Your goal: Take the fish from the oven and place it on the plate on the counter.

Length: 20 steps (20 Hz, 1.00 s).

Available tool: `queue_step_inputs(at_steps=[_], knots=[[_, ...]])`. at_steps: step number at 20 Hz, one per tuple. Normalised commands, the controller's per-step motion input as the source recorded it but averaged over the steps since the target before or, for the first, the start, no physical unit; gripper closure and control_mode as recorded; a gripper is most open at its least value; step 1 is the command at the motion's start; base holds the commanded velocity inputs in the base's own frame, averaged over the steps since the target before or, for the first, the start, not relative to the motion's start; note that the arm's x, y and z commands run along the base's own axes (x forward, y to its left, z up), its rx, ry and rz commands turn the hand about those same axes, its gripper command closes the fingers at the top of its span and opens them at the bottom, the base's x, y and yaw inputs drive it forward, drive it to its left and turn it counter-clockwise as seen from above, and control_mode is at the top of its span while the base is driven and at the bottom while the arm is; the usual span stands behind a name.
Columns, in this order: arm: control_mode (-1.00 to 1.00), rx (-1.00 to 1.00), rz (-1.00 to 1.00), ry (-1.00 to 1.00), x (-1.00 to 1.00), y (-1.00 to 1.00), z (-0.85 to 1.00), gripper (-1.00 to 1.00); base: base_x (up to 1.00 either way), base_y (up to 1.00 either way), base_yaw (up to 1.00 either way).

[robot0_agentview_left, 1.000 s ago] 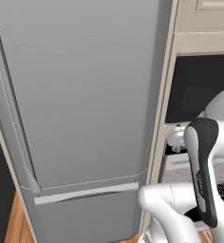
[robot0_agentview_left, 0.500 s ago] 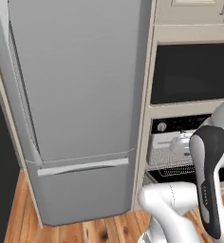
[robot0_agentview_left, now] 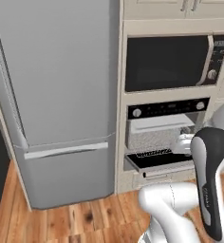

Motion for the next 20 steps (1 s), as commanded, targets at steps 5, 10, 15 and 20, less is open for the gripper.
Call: queue_step_inputs(at_steps=[5,10,15,20], knots=[[1.00,0.00,0.00,0.00,0.00,0.00,0.00,1.00,0.09,-0.84,-0.57],[1.00,0.00,0.00,0.00,0.00,0.00,0.00,1.00,0.12,-0.34,-0.87],[1.00,0.00,0.00,0.00,0.00,0.00,0.00,1.00,0.00,0.00,-1.00],[1.00,0.00,0.00,0.00,0.00,0.00,0.00,1.00,0.00,0.00,-1.00]])
